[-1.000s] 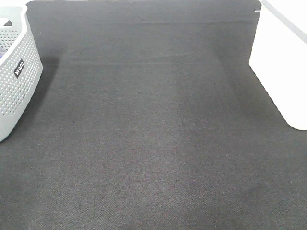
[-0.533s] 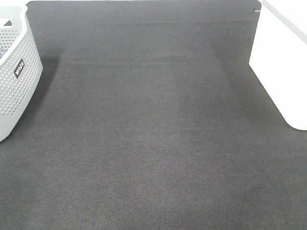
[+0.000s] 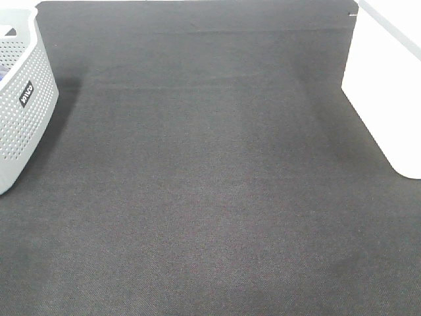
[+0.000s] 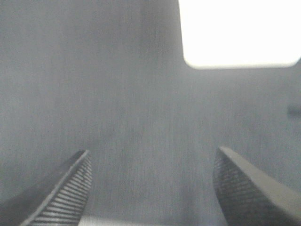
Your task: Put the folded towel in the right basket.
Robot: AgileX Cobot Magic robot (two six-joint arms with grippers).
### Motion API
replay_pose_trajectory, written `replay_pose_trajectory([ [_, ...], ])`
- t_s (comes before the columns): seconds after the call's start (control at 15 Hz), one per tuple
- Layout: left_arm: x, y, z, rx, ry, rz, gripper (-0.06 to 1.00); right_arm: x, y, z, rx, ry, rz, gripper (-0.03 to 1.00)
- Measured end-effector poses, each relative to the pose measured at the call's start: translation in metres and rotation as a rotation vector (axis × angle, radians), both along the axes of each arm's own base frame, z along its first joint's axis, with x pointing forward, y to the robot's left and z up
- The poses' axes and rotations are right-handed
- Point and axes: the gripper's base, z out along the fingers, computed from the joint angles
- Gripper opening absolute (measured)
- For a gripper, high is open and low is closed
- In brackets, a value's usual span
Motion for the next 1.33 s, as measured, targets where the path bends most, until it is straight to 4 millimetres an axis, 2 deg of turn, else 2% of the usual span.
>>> replay_pose_trajectory([
  [1.33,0.0,0.0,0.0,0.0,0.0,0.0,0.88,-0.0075,-0.0003,0.0001,0.003,-0.057,0.0,0.69],
])
